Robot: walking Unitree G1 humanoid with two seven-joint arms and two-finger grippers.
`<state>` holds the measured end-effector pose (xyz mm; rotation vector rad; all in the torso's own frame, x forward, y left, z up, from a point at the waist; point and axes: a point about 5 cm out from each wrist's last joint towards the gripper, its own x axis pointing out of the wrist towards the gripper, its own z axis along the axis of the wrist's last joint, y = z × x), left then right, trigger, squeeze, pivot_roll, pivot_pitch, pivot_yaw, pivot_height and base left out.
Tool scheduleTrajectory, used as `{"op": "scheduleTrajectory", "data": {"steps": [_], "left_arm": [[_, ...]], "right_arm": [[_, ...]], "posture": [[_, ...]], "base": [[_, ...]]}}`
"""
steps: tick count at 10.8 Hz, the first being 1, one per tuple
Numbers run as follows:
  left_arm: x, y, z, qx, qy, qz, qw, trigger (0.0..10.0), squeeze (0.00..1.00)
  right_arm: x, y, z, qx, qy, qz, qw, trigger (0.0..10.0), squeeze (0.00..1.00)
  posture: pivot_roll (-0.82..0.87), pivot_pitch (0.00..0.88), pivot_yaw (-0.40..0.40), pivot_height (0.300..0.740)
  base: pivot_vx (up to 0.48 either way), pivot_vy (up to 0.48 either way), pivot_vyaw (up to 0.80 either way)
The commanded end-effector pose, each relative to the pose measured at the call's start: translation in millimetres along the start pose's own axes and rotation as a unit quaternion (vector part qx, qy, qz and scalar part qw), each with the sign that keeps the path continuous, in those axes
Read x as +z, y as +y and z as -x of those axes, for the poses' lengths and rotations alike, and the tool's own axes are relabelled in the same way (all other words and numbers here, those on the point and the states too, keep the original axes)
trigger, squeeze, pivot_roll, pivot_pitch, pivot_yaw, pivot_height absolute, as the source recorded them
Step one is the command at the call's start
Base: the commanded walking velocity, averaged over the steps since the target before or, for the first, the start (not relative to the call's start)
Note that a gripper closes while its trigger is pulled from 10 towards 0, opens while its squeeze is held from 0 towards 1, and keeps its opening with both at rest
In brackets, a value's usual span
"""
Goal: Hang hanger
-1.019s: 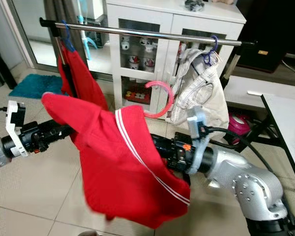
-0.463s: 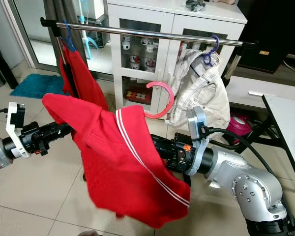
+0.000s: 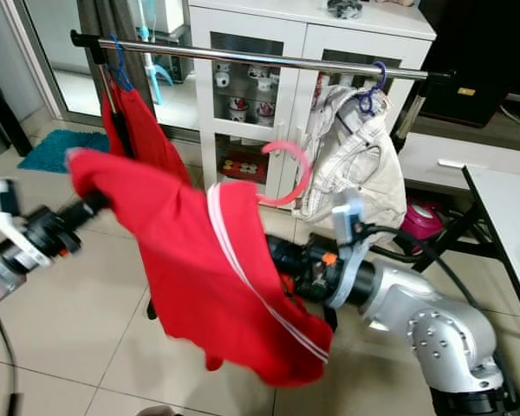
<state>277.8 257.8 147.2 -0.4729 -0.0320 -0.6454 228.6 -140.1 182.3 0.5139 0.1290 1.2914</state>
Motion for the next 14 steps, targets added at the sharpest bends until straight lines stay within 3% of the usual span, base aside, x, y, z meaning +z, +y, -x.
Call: {"op": "scheduleTrajectory", "data": {"steps": [1,3,5,10,11,12,13,14], "left_arm": [[4,4.4,8.0,0.032,-0.032,0.0,0.999,0.0,0.0],[1,10.9,17.4,0.089,-0.076,0.014,0.993,0.0,0.0],[-16,18.1,30.2,0.172,-0.094,0.031,0.98,0.0,0.0],[-45,30.9,44.7,0.307,-0.093,0.054,0.945,0.0,0.0],[-51,32.0,45.2,0.323,-0.081,0.052,0.941,0.0,0.0],[-55,27.7,40.8,0.31,-0.051,0.03,0.949,0.0,0.0],[-53,21.6,34.0,0.286,-0.038,0.0,0.958,10.0,0.0],[-47,16.1,27.6,0.253,-0.031,-0.035,0.966,10.0,1.0]], "right_arm": [[9,1.1,1.3,0.001,-0.021,0.015,1.0,10.0,0.0],[12,-4.7,2.9,-0.017,-0.037,0.017,0.999,10.0,0.0],[19,-15.0,5.3,-0.057,-0.059,0.024,0.996,10.0,0.0],[22,-21.0,10.3,-0.082,-0.072,0.028,0.994,10.0,0.0],[22,-21.7,10.6,-0.084,-0.072,0.03,0.993,10.0,0.0],[22,-21.9,9.3,-0.087,-0.066,0.035,0.993,10.0,0.0],[21,-22.8,7.5,-0.093,-0.059,0.043,0.993,10.0,0.0],[21,-24.5,5.6,-0.105,-0.052,0.05,0.992,10.0,0.0]], "posture": [[0.05,0.0,-0.001,0.74],[0.06,0.0,-0.008,0.74],[0.06,0.0,-0.008,0.74],[0.05,0.0,-0.001,0.74],[0.05,0.0,-0.001,0.74],[0.05,0.0,-0.001,0.74],[0.05,0.0,-0.003,0.74],[0.05,0.0,-0.004,0.74]], "base": [[0.0,0.0,0.0],[0.0,0.0,0.0],[0.0,0.0,0.0],[0.0,0.0,0.0],[0.0,0.0,0.0],[0.0,0.0,0.0],[0.0,0.0,0.0],[0.0,0.0,0.0]]}}
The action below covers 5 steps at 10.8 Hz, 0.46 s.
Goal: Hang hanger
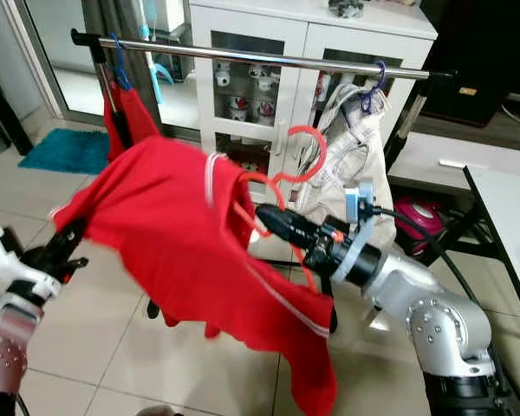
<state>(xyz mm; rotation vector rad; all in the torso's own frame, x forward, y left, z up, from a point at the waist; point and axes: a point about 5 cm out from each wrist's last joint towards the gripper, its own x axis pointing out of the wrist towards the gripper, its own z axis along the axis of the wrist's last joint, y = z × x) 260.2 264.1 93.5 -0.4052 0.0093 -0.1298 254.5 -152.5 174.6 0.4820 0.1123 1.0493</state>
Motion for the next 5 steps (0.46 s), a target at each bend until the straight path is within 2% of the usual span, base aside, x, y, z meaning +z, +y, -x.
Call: {"op": "scheduleTrajectory", "data": {"steps": [1,2,3,4,5], "left_arm": [[15,-1.6,-4.7,-0.017,-0.004,-0.064,0.998,10.0,1.0],[25,-5.8,-6.9,-0.034,0.006,-0.112,0.993,10.0,1.0],[27,-10.1,-7.7,-0.044,0.026,-0.158,0.986,10.0,1.0],[27,-16.9,-9.7,-0.057,0.043,-0.206,0.976,10.0,1.0],[40,-31.9,-14.8,-0.102,0.016,-0.218,0.97,10.0,1.0]], "right_arm": [[13,-2.5,-1.8,-0.026,-0.018,0.034,0.999,10.0,0.0],[5,-10.2,-2.5,-0.076,0.01,0.051,0.996,10.0,0.0],[0,-11.2,-4.0,-0.091,0.023,0.057,0.994,10.0,0.0],[-6,-8.7,-7.2,-0.092,0.033,0.059,0.993,10.0,0.0],[-10,-3.5,-11.8,-0.073,0.046,0.065,0.994,10.0,0.0]], "posture": [[0.05,0.0,-0.01,0.74],[0.05,0.0,-0.017,0.74],[0.05,0.0,-0.021,0.74],[0.05,0.0,-0.024,0.74],[0.06,0.0,-0.028,0.74]], "base": [[0.0,0.0,0.0],[0.0,0.0,0.0],[0.0,0.0,0.0],[0.0,0.0,0.0],[0.0,0.0,0.0]]}}
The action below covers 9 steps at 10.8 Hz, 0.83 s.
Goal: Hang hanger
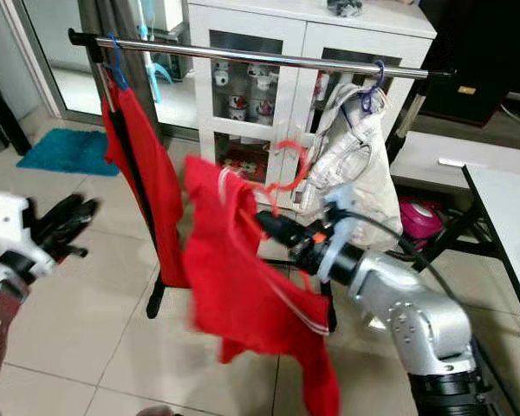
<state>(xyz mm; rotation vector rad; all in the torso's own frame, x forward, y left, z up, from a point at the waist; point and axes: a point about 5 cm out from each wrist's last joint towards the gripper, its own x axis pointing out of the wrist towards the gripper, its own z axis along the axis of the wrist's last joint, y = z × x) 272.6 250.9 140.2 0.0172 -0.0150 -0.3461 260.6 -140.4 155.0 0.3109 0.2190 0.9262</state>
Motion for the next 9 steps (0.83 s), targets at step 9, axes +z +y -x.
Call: {"op": "scheduleTrajectory", "data": {"steps": [9], "left_arm": [[51,23.9,27.4,-0.364,0.124,-0.063,0.921,10.0,0.77]], "right_arm": [[47,22.7,24.2,0.272,-0.002,0.093,0.958,10.0,0.0]], "posture": [[0.07,0.0,-0.018,0.74]], "base": [[0.0,0.0,0.0]]}}
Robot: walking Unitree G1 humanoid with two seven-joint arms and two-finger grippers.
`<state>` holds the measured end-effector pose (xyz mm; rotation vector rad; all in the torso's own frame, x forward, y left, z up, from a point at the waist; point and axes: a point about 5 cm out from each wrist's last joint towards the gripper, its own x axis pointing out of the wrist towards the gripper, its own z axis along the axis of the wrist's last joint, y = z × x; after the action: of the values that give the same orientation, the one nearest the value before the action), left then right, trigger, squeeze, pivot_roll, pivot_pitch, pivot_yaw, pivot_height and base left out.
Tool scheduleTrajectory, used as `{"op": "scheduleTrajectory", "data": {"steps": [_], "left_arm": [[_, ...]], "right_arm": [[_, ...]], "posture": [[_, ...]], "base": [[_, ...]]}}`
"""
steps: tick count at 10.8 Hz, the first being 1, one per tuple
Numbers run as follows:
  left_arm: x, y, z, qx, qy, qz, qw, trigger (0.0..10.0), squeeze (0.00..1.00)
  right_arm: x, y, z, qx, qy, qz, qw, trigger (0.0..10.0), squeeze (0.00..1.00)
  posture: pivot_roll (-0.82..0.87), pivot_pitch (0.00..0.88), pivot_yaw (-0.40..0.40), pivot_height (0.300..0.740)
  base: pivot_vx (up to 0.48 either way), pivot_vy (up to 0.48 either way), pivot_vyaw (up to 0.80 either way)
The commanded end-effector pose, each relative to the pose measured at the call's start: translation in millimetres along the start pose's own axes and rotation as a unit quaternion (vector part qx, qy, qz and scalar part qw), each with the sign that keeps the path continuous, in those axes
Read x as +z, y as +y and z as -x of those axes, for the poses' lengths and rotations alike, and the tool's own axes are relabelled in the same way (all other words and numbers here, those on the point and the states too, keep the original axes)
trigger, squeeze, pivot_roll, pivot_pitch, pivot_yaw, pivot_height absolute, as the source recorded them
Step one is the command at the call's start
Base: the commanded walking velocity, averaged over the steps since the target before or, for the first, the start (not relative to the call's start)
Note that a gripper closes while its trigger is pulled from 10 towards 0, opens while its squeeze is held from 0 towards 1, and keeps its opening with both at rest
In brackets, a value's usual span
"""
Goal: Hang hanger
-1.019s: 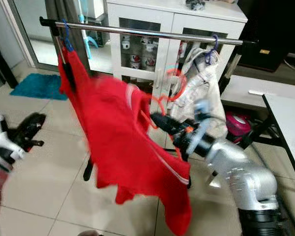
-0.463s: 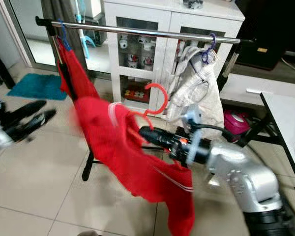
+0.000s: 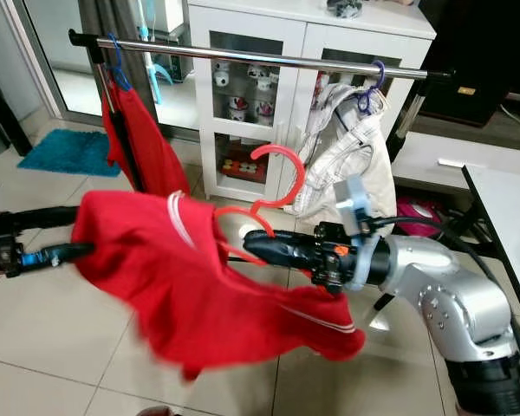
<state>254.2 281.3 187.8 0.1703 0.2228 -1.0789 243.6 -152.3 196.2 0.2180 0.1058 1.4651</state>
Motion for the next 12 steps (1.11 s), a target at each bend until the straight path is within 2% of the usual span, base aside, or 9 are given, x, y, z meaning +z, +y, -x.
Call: {"op": "scheduleTrajectory", "data": {"steps": [1,2,4,7,12], "left_arm": [[4.4,3.1,-0.5,-0.008,0.009,-0.012,1.0,10.0,0.34],[9.1,4.6,-1.1,-0.014,-0.016,-0.005,1.0,0.0,0.0],[10.0,3.4,1.4,-0.016,-0.032,0.008,0.999,0.0,0.0],[5.9,2.1,4.0,-0.024,-0.03,0.022,0.999,0.0,0.0],[4.6,10.3,6.8,0.009,-0.045,0.039,0.998,0.0,0.0]], "right_arm": [[14.7,2.5,0.4,0.022,-0.02,0.027,0.999,10.0,0.0],[15.1,1.8,0.3,0.022,-0.018,0.029,0.999,10.0,0.0],[13.9,0.4,1.7,0.02,-0.018,0.028,0.999,10.0,0.0],[14.5,-0.2,1.8,0.023,-0.018,0.027,0.999,10.0,0.0],[14.4,-0.1,2.5,0.025,-0.02,0.027,0.999,10.0,0.0]], "posture": [[0.07,0.0,-0.018,0.74],[0.06,0.0,-0.013,0.74],[0.06,0.0,-0.012,0.74],[0.07,0.0,-0.018,0.74],[0.07,0.0,-0.011,0.74]], "base": [[0.0,0.0,0.0],[0.0,0.0,0.0],[0.0,0.0,0.0],[0.0,0.0,0.0],[0.0,0.0,0.0]]}}
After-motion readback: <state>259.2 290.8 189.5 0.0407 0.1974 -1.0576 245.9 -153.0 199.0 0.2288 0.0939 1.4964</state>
